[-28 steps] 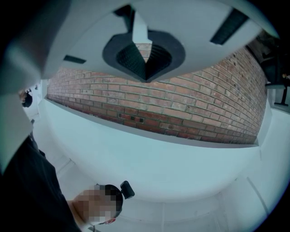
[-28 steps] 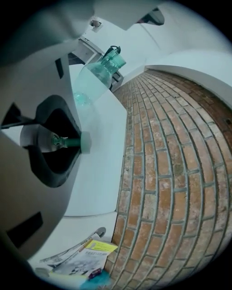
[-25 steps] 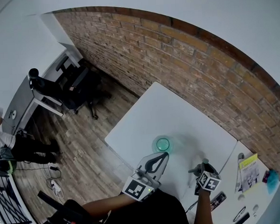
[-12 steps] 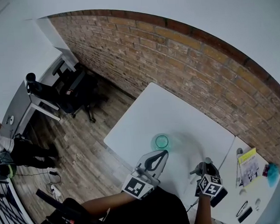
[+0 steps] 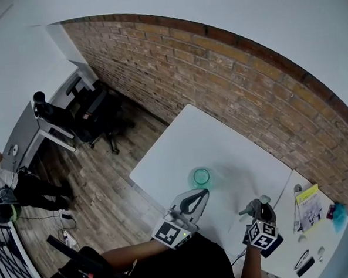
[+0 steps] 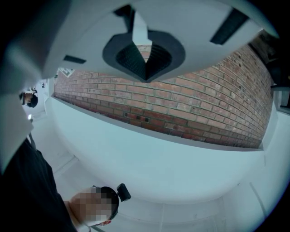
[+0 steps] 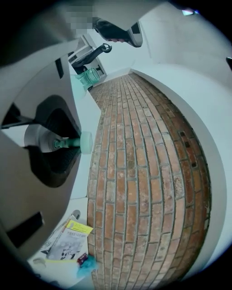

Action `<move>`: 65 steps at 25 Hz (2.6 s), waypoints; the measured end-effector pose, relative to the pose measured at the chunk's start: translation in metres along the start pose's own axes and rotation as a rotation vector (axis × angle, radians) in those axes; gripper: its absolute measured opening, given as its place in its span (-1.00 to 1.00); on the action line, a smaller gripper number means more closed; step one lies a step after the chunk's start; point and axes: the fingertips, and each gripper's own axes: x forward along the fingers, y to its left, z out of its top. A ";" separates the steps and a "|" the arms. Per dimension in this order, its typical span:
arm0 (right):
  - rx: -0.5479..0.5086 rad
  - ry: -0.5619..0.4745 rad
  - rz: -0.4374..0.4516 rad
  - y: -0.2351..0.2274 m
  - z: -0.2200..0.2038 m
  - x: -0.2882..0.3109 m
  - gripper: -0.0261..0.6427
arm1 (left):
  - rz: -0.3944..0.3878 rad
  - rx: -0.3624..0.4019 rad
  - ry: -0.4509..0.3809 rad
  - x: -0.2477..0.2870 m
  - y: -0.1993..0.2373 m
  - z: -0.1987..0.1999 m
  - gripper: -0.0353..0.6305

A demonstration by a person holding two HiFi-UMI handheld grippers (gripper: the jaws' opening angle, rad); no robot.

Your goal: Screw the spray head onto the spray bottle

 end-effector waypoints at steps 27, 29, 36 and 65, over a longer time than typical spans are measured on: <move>-0.016 -0.245 0.029 -0.005 0.054 -0.036 -0.70 | -0.041 0.047 -0.013 0.017 -0.028 -0.004 -0.89; -0.026 -0.259 0.033 -0.006 0.055 -0.038 -0.70 | -0.043 0.058 -0.022 0.018 -0.030 -0.004 -0.89; -0.049 -0.282 0.058 -0.004 0.064 -0.048 -0.70 | -0.003 0.066 0.004 0.019 -0.031 -0.003 -0.89; 0.064 -0.364 -0.053 0.057 0.089 -0.064 -0.70 | -0.102 0.029 -0.006 0.008 0.027 0.000 -0.89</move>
